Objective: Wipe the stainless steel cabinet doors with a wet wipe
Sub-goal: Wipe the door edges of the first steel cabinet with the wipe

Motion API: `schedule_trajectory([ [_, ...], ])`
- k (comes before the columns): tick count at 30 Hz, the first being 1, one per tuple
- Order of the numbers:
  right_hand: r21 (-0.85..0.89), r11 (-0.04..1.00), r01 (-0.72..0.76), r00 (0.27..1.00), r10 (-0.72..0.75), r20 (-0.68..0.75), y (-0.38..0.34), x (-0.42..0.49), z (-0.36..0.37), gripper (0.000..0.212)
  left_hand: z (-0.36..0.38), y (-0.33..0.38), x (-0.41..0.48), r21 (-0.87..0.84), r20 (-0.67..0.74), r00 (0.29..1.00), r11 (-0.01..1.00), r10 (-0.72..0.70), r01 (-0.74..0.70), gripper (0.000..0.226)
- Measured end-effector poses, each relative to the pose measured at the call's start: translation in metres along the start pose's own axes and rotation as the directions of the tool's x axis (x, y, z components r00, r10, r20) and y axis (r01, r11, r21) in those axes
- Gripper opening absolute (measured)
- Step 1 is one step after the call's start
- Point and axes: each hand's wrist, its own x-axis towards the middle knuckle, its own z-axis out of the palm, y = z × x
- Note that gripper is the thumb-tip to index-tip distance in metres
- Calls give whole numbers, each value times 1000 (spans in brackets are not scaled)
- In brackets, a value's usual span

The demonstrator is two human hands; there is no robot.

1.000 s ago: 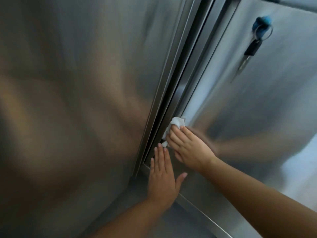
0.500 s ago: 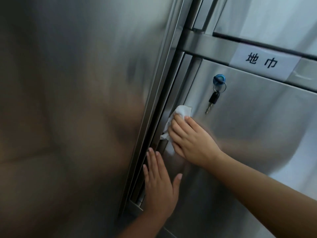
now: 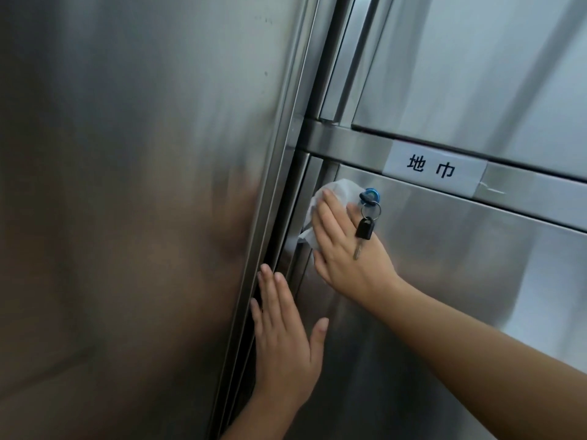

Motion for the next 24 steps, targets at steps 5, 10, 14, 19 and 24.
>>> schedule_trajectory([
  [5,-17,995,-100,993,101,53,-4,0,1,61,-9,8,15,-39,-34,996,996,79,-80,74],
  [10,-38,991,-129,988,132,75,-4,0,2,61,-18,17,28,-102,-60,994,990,93,-99,75],
  [14,-46,992,-118,988,122,90,-8,3,3,64,-24,18,35,-158,-61,994,983,86,-94,75],
  [19,-51,996,-68,998,69,13,-1,3,4,60,-31,16,39,-107,-92,986,983,140,-149,69],
  [24,130,987,-93,992,102,-67,3,5,5,62,-35,11,41,-1,-127,976,984,179,-181,63],
])
